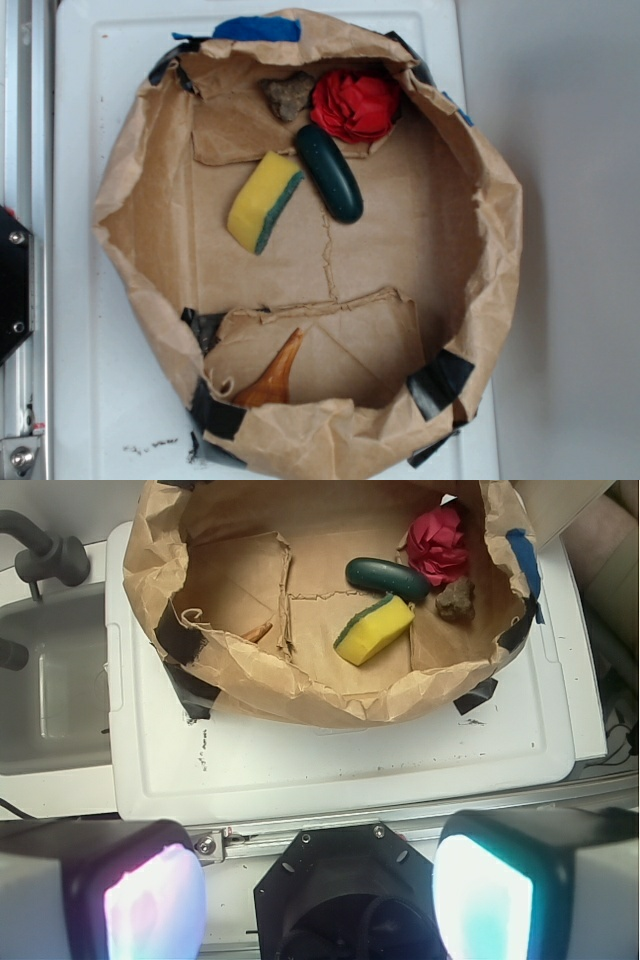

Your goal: Grab the green sponge.

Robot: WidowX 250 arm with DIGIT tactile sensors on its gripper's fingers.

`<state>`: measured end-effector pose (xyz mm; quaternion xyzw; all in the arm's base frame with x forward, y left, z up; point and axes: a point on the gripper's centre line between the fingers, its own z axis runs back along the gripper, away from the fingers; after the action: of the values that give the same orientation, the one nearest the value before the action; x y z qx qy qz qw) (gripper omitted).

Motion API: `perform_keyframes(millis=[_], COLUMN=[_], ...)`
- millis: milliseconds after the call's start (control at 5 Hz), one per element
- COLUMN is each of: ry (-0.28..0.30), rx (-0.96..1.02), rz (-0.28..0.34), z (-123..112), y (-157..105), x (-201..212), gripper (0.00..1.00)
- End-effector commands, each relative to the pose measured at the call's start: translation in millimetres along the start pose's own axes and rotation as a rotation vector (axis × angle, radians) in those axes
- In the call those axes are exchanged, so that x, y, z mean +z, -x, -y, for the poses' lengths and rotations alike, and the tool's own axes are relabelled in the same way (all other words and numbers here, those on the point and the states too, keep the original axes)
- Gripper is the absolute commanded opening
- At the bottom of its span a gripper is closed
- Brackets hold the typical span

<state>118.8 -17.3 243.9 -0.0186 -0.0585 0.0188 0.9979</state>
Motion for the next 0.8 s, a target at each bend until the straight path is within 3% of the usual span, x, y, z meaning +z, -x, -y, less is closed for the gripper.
perform_keyframes(millis=[0,200,400,600], ry=[0.000,-0.054,-0.095,-0.100], rx=[0.000,0.151,0.293,0.386], rz=[0.000,0.006,-0.044,-0.068], z=[0,5,-4,-10], y=[0,-37,-63,-81], x=[0,-9,-25,-39], gripper=[1.00,1.00,1.00,1.00])
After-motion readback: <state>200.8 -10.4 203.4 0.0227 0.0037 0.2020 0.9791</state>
